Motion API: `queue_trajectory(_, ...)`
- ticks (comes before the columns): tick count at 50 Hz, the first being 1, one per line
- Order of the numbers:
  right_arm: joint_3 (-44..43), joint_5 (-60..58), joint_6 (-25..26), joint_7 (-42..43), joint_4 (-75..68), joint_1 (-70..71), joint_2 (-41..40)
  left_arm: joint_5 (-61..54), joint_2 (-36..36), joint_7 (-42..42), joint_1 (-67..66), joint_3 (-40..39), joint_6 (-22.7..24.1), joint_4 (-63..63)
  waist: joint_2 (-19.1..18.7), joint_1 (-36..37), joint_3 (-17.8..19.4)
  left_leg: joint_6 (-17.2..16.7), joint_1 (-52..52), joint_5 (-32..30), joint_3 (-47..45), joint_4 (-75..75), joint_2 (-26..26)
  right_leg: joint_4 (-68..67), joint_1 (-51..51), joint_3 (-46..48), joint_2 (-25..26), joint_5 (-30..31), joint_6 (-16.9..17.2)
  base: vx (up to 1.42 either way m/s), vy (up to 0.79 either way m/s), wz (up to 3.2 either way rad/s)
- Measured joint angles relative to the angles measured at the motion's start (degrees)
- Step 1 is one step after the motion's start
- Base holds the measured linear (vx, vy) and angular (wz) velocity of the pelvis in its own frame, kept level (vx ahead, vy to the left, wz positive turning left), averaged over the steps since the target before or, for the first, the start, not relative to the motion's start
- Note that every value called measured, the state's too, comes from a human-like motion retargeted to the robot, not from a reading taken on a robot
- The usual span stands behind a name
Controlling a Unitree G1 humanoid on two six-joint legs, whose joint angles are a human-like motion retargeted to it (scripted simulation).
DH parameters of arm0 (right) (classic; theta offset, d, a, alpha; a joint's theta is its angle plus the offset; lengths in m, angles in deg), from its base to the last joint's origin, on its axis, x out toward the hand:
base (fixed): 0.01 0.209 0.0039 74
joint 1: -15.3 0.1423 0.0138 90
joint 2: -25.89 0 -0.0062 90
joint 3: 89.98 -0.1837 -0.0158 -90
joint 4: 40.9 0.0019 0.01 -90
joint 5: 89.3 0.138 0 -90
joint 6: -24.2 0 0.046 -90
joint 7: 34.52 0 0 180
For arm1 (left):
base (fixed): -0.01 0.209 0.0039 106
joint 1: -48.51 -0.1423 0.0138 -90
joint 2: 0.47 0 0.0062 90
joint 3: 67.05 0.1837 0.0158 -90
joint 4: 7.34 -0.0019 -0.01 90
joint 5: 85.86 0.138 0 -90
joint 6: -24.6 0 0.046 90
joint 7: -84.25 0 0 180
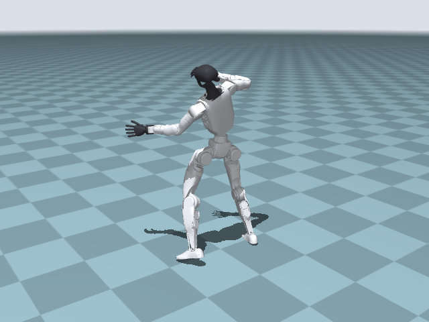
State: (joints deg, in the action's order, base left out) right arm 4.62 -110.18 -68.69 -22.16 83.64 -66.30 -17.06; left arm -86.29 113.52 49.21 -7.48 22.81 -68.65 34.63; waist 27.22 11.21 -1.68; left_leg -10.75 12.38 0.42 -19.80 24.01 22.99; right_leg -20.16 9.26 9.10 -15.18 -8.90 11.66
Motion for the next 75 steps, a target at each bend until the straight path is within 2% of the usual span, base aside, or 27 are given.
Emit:
queue_trajectory(2, -2.1, 1.4, -0.3, -0.3, -1.0, -0.7, -1.3, 4.2, 0.7, 6.5, 12.4, 12.5, 1.3, 4.3, -3.3, -6.7, -1.7, -0.9, 1.8, -3.3, 0.9, 1.2, 1.6, 0.8, 0.8, -3.5, 2.7, -0.3, -0.1, -0.06, -0.47, -1.72)
queue_trajectory(6, -5.2, 3.4, -0.5, 0.2, -3.5, -4.9, -2.8, 0.0, 2.1, 15.3, 40.8, 37.4, 6.1, 12.3, -10.2, -17.5, -2.9, -2.8, 4.4, -10.1, 6.0, 1.1, 3.3, 3.5, 2.1, -9.1, 8.2, 1.4, 0.3, -0.02, -0.39, -1.47)
queue_trajectory(8, -6.9, 5.8, -0.3, -0.1, -5.2, -8.3, -4.7, -4.5, 1.1, 17.2, 54.2, 47.3, 7.7, 15.5, -12.4, -21.6, -4.8, -3.2, 4.1, -13.9, 8.4, -0.2, 2.5, 4.4, 0.0, -12.2, 9.7, 2.4, 0.9, 0.00, -0.31, -1.55)
queue_trajectory(10, -8.9, 7.9, -0.4, 0.6, -7.0, -12.2, -6.8, -8.4, -0.1, 17.7, 64.6, 53.4, 9.2, 18.8, -15.0, -25.3, -6.4, -4.0, 3.7, -17.0, 11.1, -1.4, 1.6, 5.8, -1.7, -15.0, 10.9, 3.4, 1.1, 0.01, -0.24, -1.45)
queue_trajectory(14, -14.7, 8.0, 0.1, 1.5, -12.0, -20.1, -9.1, -11.4, -2.5, 16.6, 79.7, 59.4, 11.4, 24.7, -19.5, -30.6, -7.9, -4.2, 1.8, -22.3, 16.3, -2.6, -2.4, 8.6, -5.1, -20.0, 10.6, 4.9, 1.4, -0.01, -0.11, -1.18)
queue_trajectory(18, -21.5, 4.5, 1.2, 2.7, -17.9, -27.5, -12.0, -9.2, -4.1, 16.3, 89.1, 61.7, 12.8, 30.7, -22.8, -33.6, -7.9, -4.2, -0.5, -26.1, 21.0, -2.8, -6.9, 10.4, -8.1, -23.8, 8.9, 6.1, 2.0, -0.03, -0.01, -0.77)
queue_trajectory(21, -25.5, 3.0, 2.2, 4.0, -21.8, -31.5, -15.1, -6.7, -5.0, 16.9, 93.4, 62.0, 13.6, 35.5, -24.0, -34.5, -6.6, -4.2, -1.7, -27.6, 23.4, -2.7, -9.9, 11.0, -9.3, -25.4, 7.1, 6.3, 2.8, -0.05, 0.04, -0.34)
queue_trajectory(23, -27.4, 3.5, 2.3, 5.1, -24.1, -33.5, -17.1, -4.5, -5.6, 17.2, 94.9, 62.0, 14.1, 38.7, -24.7, -34.9, -5.1, -4.2, -1.2, -27.9, 24.5, -3.2, -10.0, 9.8, -9.4, -24.7, 8.0, 5.8, 3.3, 0.00, 0.00, 0.00)
queue_trajectory(25, -28.1, 4.1, 2.8, 6.1, -26.1, -34.5, -18.4, -3.1, -5.3, 16.7, 96.0, 61.6, 14.4, 41.7, -25.0, -34.7, -4.0, -4.2, -2.2, -28.0, 24.6, -2.8, -11.9, 11.3, -9.6, -25.5, 5.5, 6.2, 3.2, -0.10, 0.10, 0.07)
queue_trajectory(29, -27.6, 5.6, 2.8, 7.1, -29.6, -34.4, -19.4, 0.9, -4.1, 16.8, 95.5, 61.3, 14.6, 47.2, -25.6, -34.3, -2.5, -4.2, -3.2, -26.7, 23.2, -3.1, -11.1, 11.4, -10.0, -23.8, 5.3, 6.4, 3.3, -0.10, 0.01, 0.38)
queue_trajectory(30, -27.4, 5.9, 2.6, 7.1, -30.3, -34.1, -19.5, 2.0, -3.7, 17.1, 95.0, 61.3, 14.7, 48.6, -25.7, -34.2, -2.1, -4.2, -3.3, -26.0, 22.6, -3.3, -10.3, 10.8, -10.2, -22.9, 5.9, 6.4, 3.3, -0.12, -0.01, 0.51)
queue_trajectory(31, -26.2, 6.1, 3.6, 7.0, -31.5, -32.8, -19.2, -8.3, -3.7, 20.3, 92.0, 59.9, 15.6, 52.0, -26.0, -33.8, -1.8, -4.2, -4.0, -24.8, 21.6, -2.6, -9.9, 11.5, -10.4, -22.7, 5.4, 6.6, 3.3, -0.15, 0.01, 0.52)
queue_trajectory(32, -25.5, 6.3, 3.9, 7.2, -32.4, -31.9, -18.9, -11.2, -3.1, 21.6, 90.6, 59.3, 16.1, 54.2, -26.4, -33.4, -1.5, -4.2, -4.6, -23.6, 20.6, -2.4, -9.1, 11.5, -10.7, -22.1, 5.6, 6.8, 3.3, -0.15, -0.04, 0.65)
queue_trajectory(33, -25.7, 6.9, 2.6, 8.2, -32.7, -32.0, -18.9, 0.3, -1.3, 19.2, 92.3, 60.3, 15.5, 53.6, -26.7, -33.2, -1.2, -4.2, -4.7, -22.5, 19.6, -2.9, -7.5, 10.4, -11.2, -20.4, 7.2, 6.7, 3.3, -0.13, -0.05, 0.82)
queue_trajectory(34, -25.2, 7.5, 2.2, 9.0, -32.9, -31.8, -19.2, 4.6, -0.4, 17.9, 92.4, 60.7, 15.5, 54.0, -26.4, -33.0, -1.1, -4.2, -5.1, -21.2, 18.3, -3.2, -7.0, 10.7, -11.3, -19.6, 6.8, 6.9, 3.3, -0.14, 0.03, 0.92)
queue_trajectory(35, -24.4, 8.2, 2.2, 9.8, -33.0, -31.4, -19.7, 5.3, 0.1, 17.1, 91.7, 61.0, 15.8, 54.8, -25.8, -32.8, -1.2, -4.2, -5.5, -19.9, 16.9, -3.4, -7.1, 11.8, -11.3, -19.3, 5.3, 7.1, 3.3, -0.16, 0.12, 0.89)
queue_trajectory(37, -21.7, 11.7, 2.2, 11.9, -35.5, -28.9, -20.6, 0.6, 0.5, 18.0, 88.5, 60.5, 17.0, 57.4, -26.2, -31.8, -0.4, -4.2, -5.9, -15.9, 13.5, -3.4, -4.5, 12.1, -11.2, -17.1, 6.2, 7.4, 3.3, -0.15, 0.08, 0.95)
queue_trajectory(39, -19.5, 16.2, 1.2, 13.5, -38.4, -27.3, -21.8, 7.3, 2.6, 16.2, 87.4, 60.3, 16.4, 57.9, -26.9, -30.9, 0.3, -4.2, -6.0, -11.7, 9.4, -3.9, -1.8, 12.2, -11.0, -14.4, 7.0, 7.4, 3.3, -0.13, 0.08, 1.15)
queue_trajectory(45, -13.5, 31.9, -0.6, 13.5, -52.4, -20.1, -26.6, 13.1, 6.2, 15.5, 77.9, 56.6, 16.3, 60.4, -27.5, -27.5, 2.2, -3.1, -6.1, -1.1, -4.9, -9.6, 2.6, 12.1, -10.4, -4.0, 6.9, 7.1, 3.3, -0.14, 0.17, 1.58)
queue_trajectory(50, -9.8, 51.4, -3.7, 12.0, -65.0, -14.2, -34.9, 11.4, 7.7, 15.5, 62.5, 50.2, 17.2, 62.3, -25.1, -21.8, 2.8, -3.0, -7.5, 1.8, -7.5, -18.3, -0.4, 12.3, -9.8, 4.8, 3.5, 8.1, 3.3, -0.12, 0.31, 1.69)
queue_trajectory(53, -7.4, 68.2, -5.5, 10.2, -73.1, -10.9, -40.4, 6.9, 6.6, 15.9, 48.8, 44.7, 17.4, 63.3, -21.8, -16.7, 3.9, -2.1, -8.9, 2.2, -3.1, -21.2, -4.8, 11.5, -8.6, 9.4, -1.1, 8.9, 3.3, -0.06, 0.41, 1.58)
queue_trajectory(56, -3.1, 75.2, -5.8, 10.9, -77.8, -7.8, -44.9, 3.9, 5.4, 16.5, 35.2, 40.3, 17.6, 63.3, -18.4, -10.3, 6.1, -1.2, -10.4, 2.8, 1.4, -22.1, -8.8, 9.8, -7.5, 13.1, -5.4, 10.2, 2.6, -0.02, 0.40, 1.31)
queue_trajectory(59, 3.7, 68.9, -5.1, 15.2, -78.7, -3.2, -46.8, 2.3, 5.2, 17.4, 20.9, 35.8, 17.8, 62.5, -16.6, -3.8, 8.7, -0.5, -11.5, 3.3, 4.8, -22.6, -11.0, 7.4, -7.3, 15.9, -7.9, 12.0, 0.7, -0.01, 0.33, 1.03)
queue_trajectory(67, 17.0, 30.0, 2.1, 28.4, -70.9, 15.4, -44.5, -1.9, 2.5, 16.3, -17.3, 20.9, 17.1, 52.2, -18.1, 5.8, 11.9, 0.4, -13.1, 3.6, 13.6, -23.2, -13.5, -1.2, -7.4, 17.4, -10.7, 18.9, -3.6, 0.06, 0.26, 1.06)
queue_trajectory(68, 18.1, 24.8, 2.9, 28.7, -70.4, 17.8, -44.2, -2.5, 1.4, 16.1, -21.4, 19.0, 17.5, 50.1, -18.2, 6.2, 11.6, -0.2, -14.7, 4.9, 14.9, -20.4, -13.5, -3.7, -8.2, 16.6, -11.2, 19.4, -3.4, 0.09, 0.17, 1.17)
queue_trajectory(71, 22.6, 12.8, 7.4, 31.5, -71.5, 27.7, -43.7, -8.6, -2.1, 14.4, -28.2, 13.4, 17.1, 42.4, -18.7, 7.6, 12.8, 0.8, -13.5, 3.2, 18.8, -23.7, -14.5, -4.3, -7.8, 11.8, -10.4, 23.2, -4.1, 0.07, 0.15, 1.14)
queue_trajectory(75, 28.9, -0.2, 14.0, 34.0, -77.7, 38.6, -45.2, -18.5, -5.8, 14.5, -33.3, 5.6, 16.1, 29.4, -18.4, 9.9, 13.7, 1.0, -13.6, 3.2, 23.4, -23.9, -15.3, -6.3, -8.3, 1.5, -8.4, 27.5, -3.0, 0.07, 0.06, 1.06)
